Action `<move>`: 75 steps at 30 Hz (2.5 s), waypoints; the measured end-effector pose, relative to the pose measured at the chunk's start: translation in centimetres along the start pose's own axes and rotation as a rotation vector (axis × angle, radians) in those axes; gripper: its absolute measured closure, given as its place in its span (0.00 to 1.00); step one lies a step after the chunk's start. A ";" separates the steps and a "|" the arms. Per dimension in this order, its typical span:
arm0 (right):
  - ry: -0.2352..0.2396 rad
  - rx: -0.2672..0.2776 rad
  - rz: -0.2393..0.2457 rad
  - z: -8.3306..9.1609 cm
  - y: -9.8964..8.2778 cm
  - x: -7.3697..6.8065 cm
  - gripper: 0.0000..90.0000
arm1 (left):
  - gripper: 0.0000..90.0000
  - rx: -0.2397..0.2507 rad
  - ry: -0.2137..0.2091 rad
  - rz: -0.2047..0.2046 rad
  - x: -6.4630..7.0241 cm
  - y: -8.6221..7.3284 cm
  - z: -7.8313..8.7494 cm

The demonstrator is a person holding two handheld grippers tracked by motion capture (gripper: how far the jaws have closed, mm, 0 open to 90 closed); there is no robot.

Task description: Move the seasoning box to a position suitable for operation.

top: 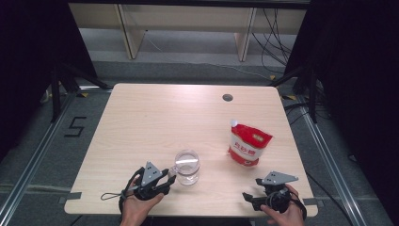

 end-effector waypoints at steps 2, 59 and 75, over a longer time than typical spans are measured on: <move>0.007 -0.001 0.010 0.0 0.0 0.0 0.27 | 0.79 0.001 -0.014 -0.003 0.1 0.0 0.0; 0.013 0.008 -0.003 0.0 0.0 0.1 0.27 | 0.81 0.104 -0.360 -0.239 1.7 0.7 -2.0; 0.017 0.020 0.002 0.1 0.1 0.4 0.27 | 0.46 0.075 -0.334 -0.131 1.6 1.1 -0.1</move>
Point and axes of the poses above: each handheld gripper's, and its own axes: z roughly backward along the jaws, y roughly out of its top, x roughly to its right, the point moved 6 cm from there along -z, roughly forward along the jaws, and after that the axes turned 4 degrees about -z, right-handed, at the moved point
